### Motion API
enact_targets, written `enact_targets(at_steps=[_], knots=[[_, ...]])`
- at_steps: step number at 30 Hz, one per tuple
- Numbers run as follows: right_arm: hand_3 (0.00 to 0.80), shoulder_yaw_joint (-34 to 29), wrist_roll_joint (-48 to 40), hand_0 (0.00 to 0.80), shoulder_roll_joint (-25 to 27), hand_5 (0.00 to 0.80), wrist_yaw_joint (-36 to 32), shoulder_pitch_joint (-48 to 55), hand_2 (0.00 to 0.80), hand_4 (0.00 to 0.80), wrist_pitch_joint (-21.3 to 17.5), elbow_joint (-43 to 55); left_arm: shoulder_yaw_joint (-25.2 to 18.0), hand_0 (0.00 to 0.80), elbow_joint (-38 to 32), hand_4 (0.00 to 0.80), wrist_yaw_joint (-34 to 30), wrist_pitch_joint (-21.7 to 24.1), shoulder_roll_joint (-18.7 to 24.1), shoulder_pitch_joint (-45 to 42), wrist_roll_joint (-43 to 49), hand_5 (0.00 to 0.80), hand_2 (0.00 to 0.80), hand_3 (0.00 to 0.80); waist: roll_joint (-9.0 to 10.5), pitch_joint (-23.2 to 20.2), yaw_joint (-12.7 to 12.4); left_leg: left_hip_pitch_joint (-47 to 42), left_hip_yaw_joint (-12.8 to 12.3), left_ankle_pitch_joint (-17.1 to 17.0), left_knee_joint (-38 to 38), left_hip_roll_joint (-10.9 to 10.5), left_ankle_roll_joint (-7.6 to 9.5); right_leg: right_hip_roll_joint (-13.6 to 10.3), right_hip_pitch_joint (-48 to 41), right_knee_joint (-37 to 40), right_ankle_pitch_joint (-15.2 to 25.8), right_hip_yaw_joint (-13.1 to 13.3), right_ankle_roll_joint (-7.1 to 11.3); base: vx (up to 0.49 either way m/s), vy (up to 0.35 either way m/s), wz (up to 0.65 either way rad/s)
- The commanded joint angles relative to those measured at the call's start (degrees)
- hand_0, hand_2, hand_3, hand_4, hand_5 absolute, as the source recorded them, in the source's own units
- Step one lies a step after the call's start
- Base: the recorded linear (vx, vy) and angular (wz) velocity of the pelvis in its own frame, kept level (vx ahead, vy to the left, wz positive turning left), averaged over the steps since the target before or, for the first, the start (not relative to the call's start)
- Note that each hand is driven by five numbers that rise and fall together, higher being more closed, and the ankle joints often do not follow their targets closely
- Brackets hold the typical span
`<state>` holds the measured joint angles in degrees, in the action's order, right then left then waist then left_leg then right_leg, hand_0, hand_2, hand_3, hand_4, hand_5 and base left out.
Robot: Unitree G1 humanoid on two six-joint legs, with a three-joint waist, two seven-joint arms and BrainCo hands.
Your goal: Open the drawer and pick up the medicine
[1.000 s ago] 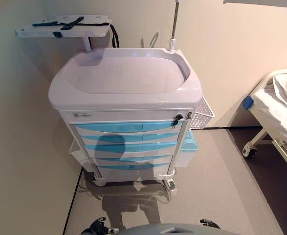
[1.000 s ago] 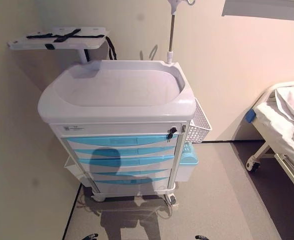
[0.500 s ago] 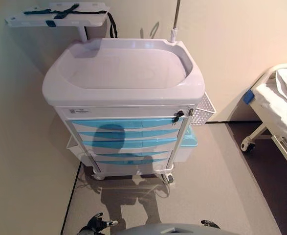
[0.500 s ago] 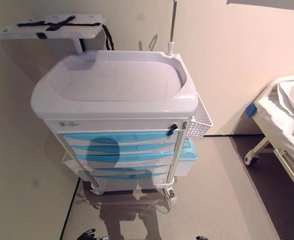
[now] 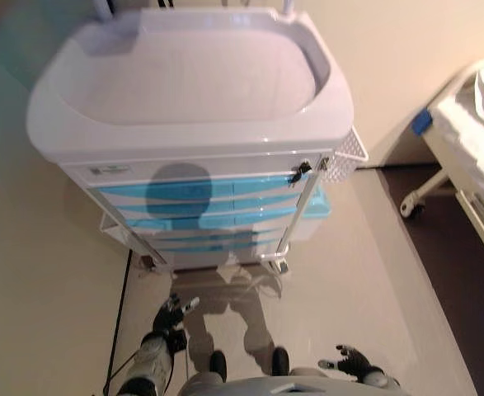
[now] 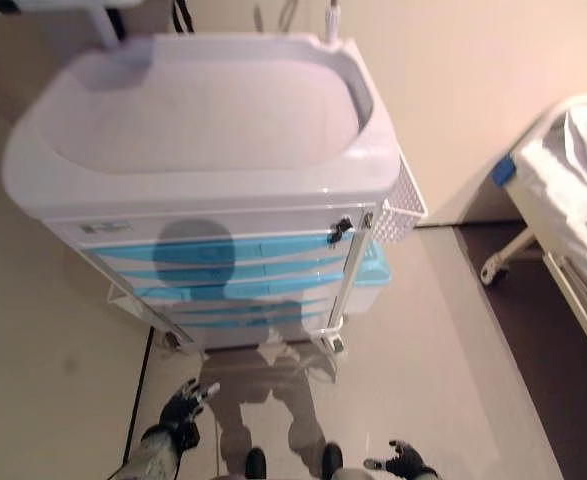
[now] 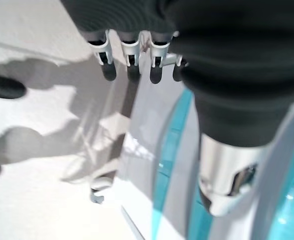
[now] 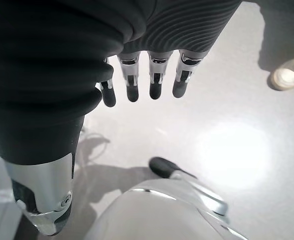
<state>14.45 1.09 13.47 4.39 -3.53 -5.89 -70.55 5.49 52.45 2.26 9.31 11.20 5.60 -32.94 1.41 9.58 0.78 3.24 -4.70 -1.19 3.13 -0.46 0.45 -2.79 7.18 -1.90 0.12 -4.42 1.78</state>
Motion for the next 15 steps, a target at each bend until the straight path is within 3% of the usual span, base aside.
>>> enact_targets(at_steps=[1, 15], knots=[[0.000, 2.6, -0.6, 0.000, 2.1, 0.000, 1.5, -1.9, 0.000, 0.000, -0.8, 1.4, -1.4, 0.000, -4.9, 0.000, 1.2, 3.8, -1.7, 2.7, -6.3, 0.000, 0.000, 0.000, 0.56, 1.1, 1.1, 4.6, 0.8, 0.1, -2.2, -3.4, 1.65, -0.6, 7.1, -8.7, -0.2, -0.5, 1.38, -0.106, 0.036, -0.09], [0.000, 3.3, -1.4, 0.000, 3.7, 0.000, 2.8, -4.6, 0.000, 0.000, -1.1, 3.9, 0.0, 0.000, -17.4, 0.000, -0.2, 6.0, -3.9, 6.9, -20.4, 0.000, 0.000, 0.000, 1.99, 4.5, 0.7, 21.0, 1.0, 4.2, -18.1, -4.0, 2.47, -2.3, 19.9, -18.8, -1.4, -0.1, 0.29, -0.081, -0.004, 0.04]])
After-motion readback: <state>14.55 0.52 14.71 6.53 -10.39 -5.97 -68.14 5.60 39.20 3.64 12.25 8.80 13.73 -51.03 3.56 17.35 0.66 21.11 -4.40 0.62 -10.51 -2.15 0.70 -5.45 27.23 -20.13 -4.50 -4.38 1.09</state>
